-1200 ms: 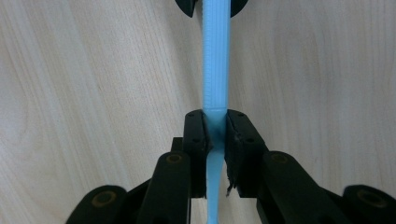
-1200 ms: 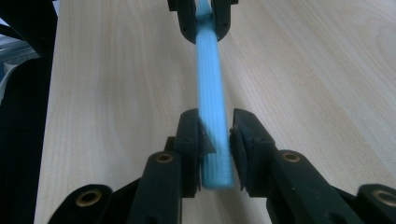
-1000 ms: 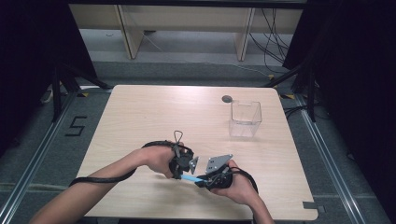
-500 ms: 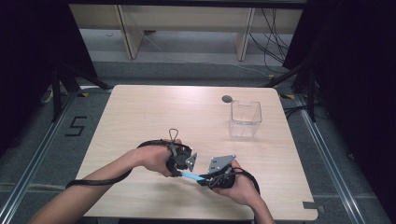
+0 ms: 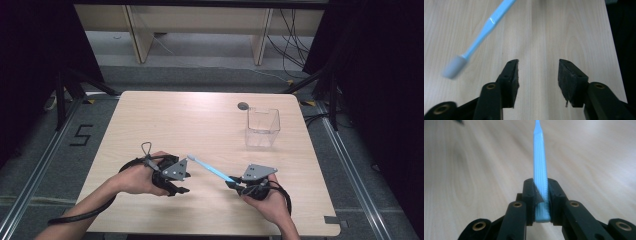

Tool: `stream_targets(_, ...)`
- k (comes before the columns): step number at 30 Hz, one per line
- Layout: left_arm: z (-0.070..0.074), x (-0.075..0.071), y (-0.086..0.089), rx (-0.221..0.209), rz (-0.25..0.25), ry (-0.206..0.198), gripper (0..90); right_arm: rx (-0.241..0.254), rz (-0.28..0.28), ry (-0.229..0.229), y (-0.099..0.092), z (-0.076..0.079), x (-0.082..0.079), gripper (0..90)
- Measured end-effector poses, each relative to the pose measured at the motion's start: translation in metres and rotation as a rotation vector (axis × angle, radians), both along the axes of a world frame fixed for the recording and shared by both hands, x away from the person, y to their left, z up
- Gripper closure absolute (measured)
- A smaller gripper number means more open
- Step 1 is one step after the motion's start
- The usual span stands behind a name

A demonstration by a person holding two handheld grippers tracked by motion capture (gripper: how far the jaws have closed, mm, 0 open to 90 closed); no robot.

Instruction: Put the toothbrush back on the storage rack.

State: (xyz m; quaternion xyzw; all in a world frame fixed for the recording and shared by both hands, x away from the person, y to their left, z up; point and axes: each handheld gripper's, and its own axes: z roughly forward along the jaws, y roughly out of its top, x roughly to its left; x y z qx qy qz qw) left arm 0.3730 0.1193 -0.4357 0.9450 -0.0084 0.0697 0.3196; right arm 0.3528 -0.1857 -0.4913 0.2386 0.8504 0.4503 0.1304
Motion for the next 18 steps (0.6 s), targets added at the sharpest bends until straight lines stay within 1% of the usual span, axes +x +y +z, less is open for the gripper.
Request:
stream_targets(2,-0.008,0.001,0.005,-0.071,0.040,0.024,46.7,0.038,-0.049,-0.007,-0.004,0.003,-0.003,78.8)
stream_targets(3,-0.012,0.002,0.007,-0.111,0.064,0.034,45.2,0.048,-0.054,-0.043,-0.006,0.004,-0.001,78.8)
stream_targets(4,-0.012,0.002,0.007,-0.111,0.064,0.034,44.1,0.048,-0.054,-0.043,-0.006,0.004,-0.001,78.8)
stream_targets(5,-0.018,0.001,0.009,-0.184,0.114,0.065,42.7,0.091,-0.102,-0.055,-0.009,0.006,-0.003,78.8)
stream_targets(6,-0.018,0.001,0.009,-0.184,0.114,0.065,41.8,0.094,-0.102,-0.083,-0.011,0.007,-0.002,78.8)
stream_targets(7,-0.021,0.002,0.010,-0.219,0.128,0.075,41.8,0.094,-0.102,-0.083,-0.011,0.007,-0.002,78.8)
stream_targets(8,-0.023,0.002,0.011,-0.245,0.154,0.082,40.4,0.106,-0.116,-0.091,-0.012,0.009,-0.003,78.8)
stream_targets(9,-0.025,0.004,0.014,-0.300,0.189,0.090,38.2,0.139,-0.140,-0.114,-0.012,0.010,-0.003,78.8)
stream_targets(10,-0.025,0.004,0.014,-0.300,0.189,0.090,37.6,0.139,-0.140,-0.114,-0.012,0.010,-0.003,78.8)
stream_targets(11,-0.026,0.005,0.015,-0.364,0.243,0.120,36.2,0.170,-0.166,-0.133,-0.013,0.013,-0.002,78.8)
stream_targets(12,-0.026,0.005,0.015,-0.364,0.243,0.120,35.9,0.177,-0.173,-0.135,-0.013,0.014,-0.003,78.8)
stream_targets(13,-0.027,0.007,0.015,-0.417,0.283,0.135,35.7,0.185,-0.181,-0.152,-0.013,0.015,-0.002,78.8)
stream_targets(14,-0.027,0.007,0.015,-0.417,0.283,0.135,35.4,0.185,-0.181,-0.152,-0.013,0.015,-0.002,78.8)
stream_targets(15,-0.027,0.009,0.015,-0.469,0.323,0.149,35.1,0.205,-0.194,-0.172,-0.013,0.016,-0.002,78.7)
stream_targets(16,-0.027,0.009,0.015,-0.469,0.323,0.149,35.0,0.205,-0.194,-0.172,-0.013,0.016,-0.002,78.7)
stream_targets(17,-0.026,0.013,0.015,-0.521,0.356,0.158,34.6,0.234,-0.214,-0.169,-0.011,0.018,-0.003,78.8)
stream_targets(18,-0.025,0.015,0.015,-0.535,0.366,0.160,34.3,0.235,-0.210,-0.171,-0.011,0.020,-0.003,78.8)
